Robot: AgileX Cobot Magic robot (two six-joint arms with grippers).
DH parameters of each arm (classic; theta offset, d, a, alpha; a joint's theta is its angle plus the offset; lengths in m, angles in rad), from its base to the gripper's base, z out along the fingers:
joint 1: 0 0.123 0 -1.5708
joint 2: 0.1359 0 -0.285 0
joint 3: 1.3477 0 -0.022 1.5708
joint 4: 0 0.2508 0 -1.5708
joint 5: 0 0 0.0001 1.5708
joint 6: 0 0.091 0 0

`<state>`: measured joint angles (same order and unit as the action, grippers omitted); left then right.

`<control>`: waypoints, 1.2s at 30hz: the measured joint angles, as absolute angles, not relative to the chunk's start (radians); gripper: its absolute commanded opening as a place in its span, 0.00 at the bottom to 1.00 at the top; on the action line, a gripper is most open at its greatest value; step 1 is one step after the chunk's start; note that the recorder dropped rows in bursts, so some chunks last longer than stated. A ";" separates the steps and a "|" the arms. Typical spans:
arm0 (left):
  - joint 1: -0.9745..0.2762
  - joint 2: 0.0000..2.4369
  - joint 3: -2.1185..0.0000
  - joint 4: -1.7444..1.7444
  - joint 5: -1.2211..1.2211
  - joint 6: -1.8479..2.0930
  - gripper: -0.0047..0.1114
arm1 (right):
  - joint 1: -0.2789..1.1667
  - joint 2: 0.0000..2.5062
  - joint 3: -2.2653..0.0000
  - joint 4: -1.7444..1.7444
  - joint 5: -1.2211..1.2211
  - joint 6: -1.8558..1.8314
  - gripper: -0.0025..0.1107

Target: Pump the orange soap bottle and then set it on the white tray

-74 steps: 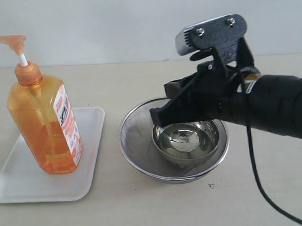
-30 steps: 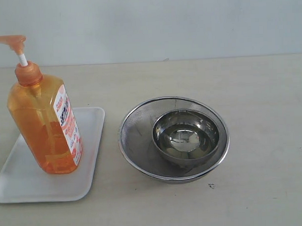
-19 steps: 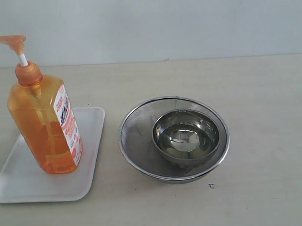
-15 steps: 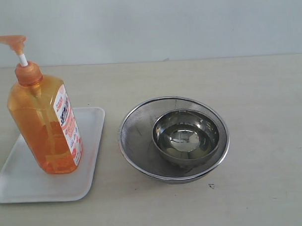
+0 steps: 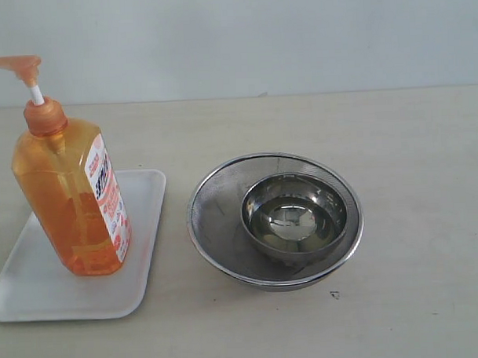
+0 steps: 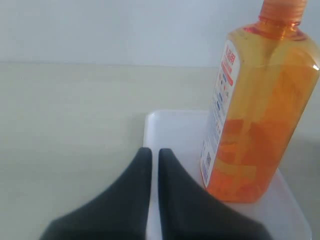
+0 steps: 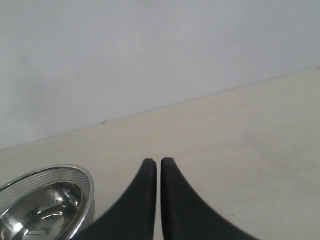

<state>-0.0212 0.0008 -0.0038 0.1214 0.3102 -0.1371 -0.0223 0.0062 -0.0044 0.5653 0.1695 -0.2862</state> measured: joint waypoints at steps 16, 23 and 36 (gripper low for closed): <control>-0.021 0.001 -0.004 0.121 0.310 -0.137 0.08 | -0.022 0.006 -0.004 0.125 0.215 0.097 0.02; -0.021 0.001 -0.004 0.121 0.310 -0.137 0.08 | -0.022 0.006 -0.004 -0.026 0.287 0.206 0.02; -0.021 0.001 -0.004 0.121 0.310 -0.137 0.08 | -0.022 0.006 0.000 -0.035 0.332 0.087 0.02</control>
